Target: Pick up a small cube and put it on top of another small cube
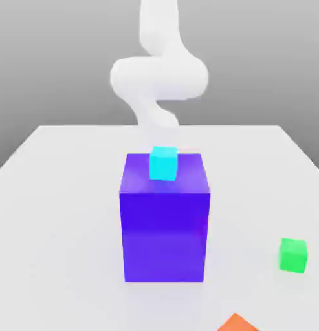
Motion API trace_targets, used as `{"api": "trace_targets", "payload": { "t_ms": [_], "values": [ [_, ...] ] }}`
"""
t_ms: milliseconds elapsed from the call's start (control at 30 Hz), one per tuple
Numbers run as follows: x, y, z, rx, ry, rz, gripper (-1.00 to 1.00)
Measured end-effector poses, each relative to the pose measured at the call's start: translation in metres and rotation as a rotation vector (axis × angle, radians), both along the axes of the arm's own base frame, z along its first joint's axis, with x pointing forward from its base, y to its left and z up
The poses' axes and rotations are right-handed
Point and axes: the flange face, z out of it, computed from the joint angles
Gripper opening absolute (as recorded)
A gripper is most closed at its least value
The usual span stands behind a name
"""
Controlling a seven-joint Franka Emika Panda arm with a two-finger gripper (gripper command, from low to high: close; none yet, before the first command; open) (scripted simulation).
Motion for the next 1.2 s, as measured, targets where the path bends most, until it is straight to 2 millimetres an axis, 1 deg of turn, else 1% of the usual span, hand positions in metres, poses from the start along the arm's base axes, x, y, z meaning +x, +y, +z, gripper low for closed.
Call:
{"api": "trace_targets", "payload": {
  "t_ms": [133, 267, 400, 533, 667, 833, 967, 1100, 1200],
  "values": [
    [0.048, 0.031, -0.039, -0.031, 0.089, 0.101, 0.0],
    [0.088, 0.067, -0.084, -0.064, 0.172, 0.2, 0.0],
    [0.121, 0.106, -0.135, -0.101, 0.254, 0.3, 0.0],
    [0.144, 0.149, -0.192, -0.142, 0.334, 0.401, 0.0],
    [0.155, 0.201, -0.254, -0.189, 0.411, 0.516, 0.0],
    [0.16, 0.248, -0.337, -0.245, 0.509, 0.63, 0.0],
    [0.151, 0.286, -0.407, -0.296, 0.585, 0.73, 0.0],
    [0.131, 0.321, -0.48, -0.351, 0.659, 0.831, 0.0],
    [0.127, 0.328, -0.531, -0.363, 0.676, 0.852, 0.0]
  ]
}}
